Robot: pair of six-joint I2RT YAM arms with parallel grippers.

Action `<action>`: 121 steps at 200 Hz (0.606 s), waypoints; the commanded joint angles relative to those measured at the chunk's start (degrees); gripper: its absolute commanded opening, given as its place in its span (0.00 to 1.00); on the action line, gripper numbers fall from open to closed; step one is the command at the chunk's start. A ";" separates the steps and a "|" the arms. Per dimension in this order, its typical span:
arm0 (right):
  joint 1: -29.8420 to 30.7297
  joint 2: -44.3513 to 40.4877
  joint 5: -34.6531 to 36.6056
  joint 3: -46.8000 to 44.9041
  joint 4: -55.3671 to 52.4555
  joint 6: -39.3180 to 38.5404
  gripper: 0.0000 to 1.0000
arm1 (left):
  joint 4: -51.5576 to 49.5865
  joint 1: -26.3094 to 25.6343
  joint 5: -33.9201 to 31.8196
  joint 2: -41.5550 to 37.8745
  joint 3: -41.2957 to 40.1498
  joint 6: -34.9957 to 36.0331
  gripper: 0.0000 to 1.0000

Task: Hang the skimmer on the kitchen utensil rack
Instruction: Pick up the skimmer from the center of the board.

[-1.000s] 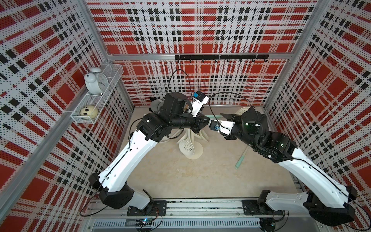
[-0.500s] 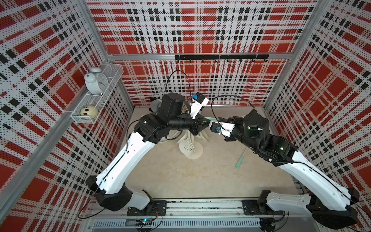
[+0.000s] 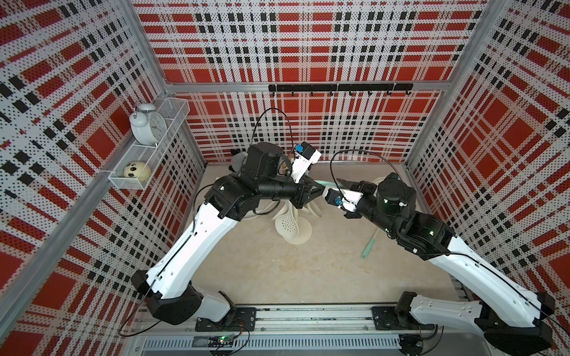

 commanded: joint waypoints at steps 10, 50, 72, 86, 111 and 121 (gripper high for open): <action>0.28 -1.04 -1.48 -0.22 3.52 1.18 0.27 | 2.98 0.32 1.11 -1.60 -0.53 -0.26 0.00; 0.29 -2.30 -2.60 -1.40 3.40 3.30 0.05 | 4.07 0.95 0.64 -1.94 -0.42 -1.35 0.00; 0.27 -4.19 -4.49 -3.47 3.87 5.65 0.00 | 5.60 1.98 1.37 -2.38 -0.10 -2.19 0.09; 0.27 -5.34 -5.25 -4.62 4.00 7.83 0.00 | 7.36 2.48 2.21 -3.18 -0.47 -2.32 0.36; -1.20 -7.33 -6.31 -6.74 3.58 13.51 0.00 | 12.41 2.92 1.83 -7.17 -2.96 -2.63 0.62; -4.33 -8.33 -9.51 -7.56 3.53 17.56 0.00 | 14.38 3.51 0.83 -9.50 -4.72 -2.81 0.65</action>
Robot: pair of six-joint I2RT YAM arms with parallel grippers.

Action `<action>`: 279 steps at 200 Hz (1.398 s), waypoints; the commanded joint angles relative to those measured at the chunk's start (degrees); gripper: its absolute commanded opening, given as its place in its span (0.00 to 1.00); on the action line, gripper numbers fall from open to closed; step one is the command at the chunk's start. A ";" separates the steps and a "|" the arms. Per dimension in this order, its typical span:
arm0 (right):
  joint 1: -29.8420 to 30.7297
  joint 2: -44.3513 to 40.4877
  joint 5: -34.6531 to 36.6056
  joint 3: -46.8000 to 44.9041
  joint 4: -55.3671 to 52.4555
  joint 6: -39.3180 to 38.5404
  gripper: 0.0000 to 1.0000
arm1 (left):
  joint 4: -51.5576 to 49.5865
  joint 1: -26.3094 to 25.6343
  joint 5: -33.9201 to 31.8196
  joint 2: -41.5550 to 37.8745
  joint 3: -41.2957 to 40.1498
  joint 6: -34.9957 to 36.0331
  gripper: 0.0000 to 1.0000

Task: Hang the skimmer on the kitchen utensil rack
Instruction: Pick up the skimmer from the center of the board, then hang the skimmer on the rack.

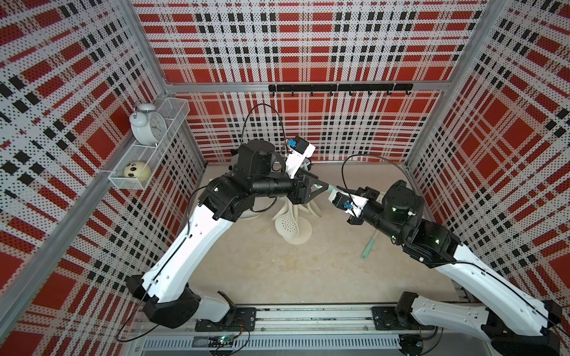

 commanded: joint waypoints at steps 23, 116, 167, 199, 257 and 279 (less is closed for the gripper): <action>-13.79 -4.33 -15.80 -3.07 1.35 18.99 0.00 | 13.29 2.80 -3.96 -12.72 -8.98 -1.13 0.66; -24.04 9.44 -47.84 0.80 -0.42 43.11 0.00 | 20.56 14.58 -14.57 -22.83 -22.46 -6.25 0.64; -24.04 14.94 -45.82 8.03 -9.58 42.63 0.00 | 31.85 27.13 1.40 -21.24 -31.67 -14.10 0.62; -24.03 17.31 -47.32 11.19 -11.73 41.16 0.00 | 32.08 27.02 -0.94 -19.92 -32.90 -12.68 0.62; -21.60 18.84 -46.82 13.72 -13.59 39.74 0.00 | 29.93 19.40 -8.96 -17.12 -32.07 -8.33 0.62; -20.31 19.23 -46.40 14.64 -14.19 39.00 0.00 | 29.36 17.01 -10.95 -15.71 -31.47 -7.48 0.62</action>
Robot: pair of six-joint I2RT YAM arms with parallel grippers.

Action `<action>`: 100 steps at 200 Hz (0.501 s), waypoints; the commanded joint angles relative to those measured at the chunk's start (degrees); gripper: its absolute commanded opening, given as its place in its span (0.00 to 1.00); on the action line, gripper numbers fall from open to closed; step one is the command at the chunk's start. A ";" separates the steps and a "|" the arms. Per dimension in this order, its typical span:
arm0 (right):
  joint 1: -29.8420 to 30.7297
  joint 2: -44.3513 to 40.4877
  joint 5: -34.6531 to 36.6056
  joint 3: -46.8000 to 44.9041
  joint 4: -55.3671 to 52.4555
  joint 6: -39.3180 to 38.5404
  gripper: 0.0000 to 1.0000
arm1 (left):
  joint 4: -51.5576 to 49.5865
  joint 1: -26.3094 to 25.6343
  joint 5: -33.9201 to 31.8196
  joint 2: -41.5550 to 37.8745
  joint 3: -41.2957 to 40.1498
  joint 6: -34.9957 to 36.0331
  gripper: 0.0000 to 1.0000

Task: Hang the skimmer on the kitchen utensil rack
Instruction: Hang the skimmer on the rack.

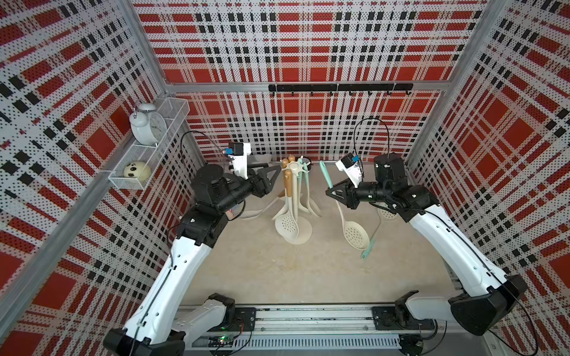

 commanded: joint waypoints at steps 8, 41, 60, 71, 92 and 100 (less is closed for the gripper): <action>1.95 0.65 -0.22 2.74 -1.23 -1.80 0.00 | -0.58 -2.45 -4.27 1.70 1.54 2.72 0.62; 3.95 2.34 1.47 5.13 -3.37 -3.42 0.00 | -0.92 -2.66 -4.94 2.14 1.47 2.92 0.62; 4.39 3.24 1.57 5.96 -3.92 -3.80 0.00 | -1.07 -2.65 -4.95 2.05 1.48 3.08 0.62; 4.64 3.57 1.62 6.31 -4.12 -3.83 0.00 | -1.25 -2.68 -4.94 2.01 1.47 3.18 0.62; 5.03 4.28 2.11 6.92 -4.92 -4.26 0.00 | -1.29 -2.64 -4.78 2.05 1.56 3.28 0.62; 5.11 4.47 2.39 6.98 -5.18 -4.35 0.00 | -1.29 -2.68 -4.77 2.05 1.56 3.33 0.62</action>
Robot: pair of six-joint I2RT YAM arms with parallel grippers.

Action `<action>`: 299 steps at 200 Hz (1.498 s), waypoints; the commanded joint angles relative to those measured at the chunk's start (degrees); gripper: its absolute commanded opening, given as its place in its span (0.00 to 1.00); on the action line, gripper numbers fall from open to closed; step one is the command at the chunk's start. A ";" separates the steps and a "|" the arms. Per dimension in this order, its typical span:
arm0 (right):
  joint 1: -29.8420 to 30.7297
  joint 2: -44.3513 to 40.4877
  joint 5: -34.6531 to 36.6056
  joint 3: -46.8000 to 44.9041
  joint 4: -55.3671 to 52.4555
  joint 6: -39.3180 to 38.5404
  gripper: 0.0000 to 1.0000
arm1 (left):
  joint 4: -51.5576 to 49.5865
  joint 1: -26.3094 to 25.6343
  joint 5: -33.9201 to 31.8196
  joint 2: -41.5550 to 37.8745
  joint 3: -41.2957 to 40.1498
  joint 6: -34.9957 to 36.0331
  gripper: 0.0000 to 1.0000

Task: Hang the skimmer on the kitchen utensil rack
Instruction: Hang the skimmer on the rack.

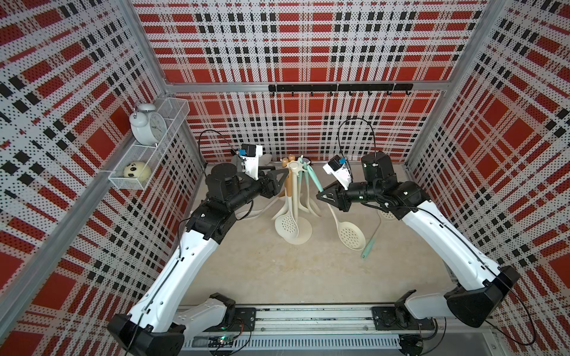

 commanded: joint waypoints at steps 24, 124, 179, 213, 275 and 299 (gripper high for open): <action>0.66 0.98 1.44 1.53 -2.02 -1.50 0.00 | -0.42 -0.27 -1.07 -0.22 1.42 1.07 0.62; 3.97 2.18 11.69 3.05 -3.66 -5.31 0.00 | -0.47 -0.52 -0.64 -0.44 1.36 1.11 0.62; 7.28 4.86 18.03 4.48 -3.45 -6.58 0.00 | -0.55 -1.04 -0.55 -0.39 1.34 1.15 0.61; 8.62 5.82 19.49 3.80 -1.81 -6.72 0.00 | -0.66 -1.13 -1.28 -0.74 1.17 1.32 0.61; 7.67 -7.65 19.05 -12.06 18.50 1.87 0.91 | 3.56 -0.58 -6.28 -9.09 -4.10 0.65 0.78; 6.73 -14.03 24.18 -20.30 26.14 9.99 1.00 | 5.09 -0.50 -9.57 -14.37 -7.43 0.50 0.78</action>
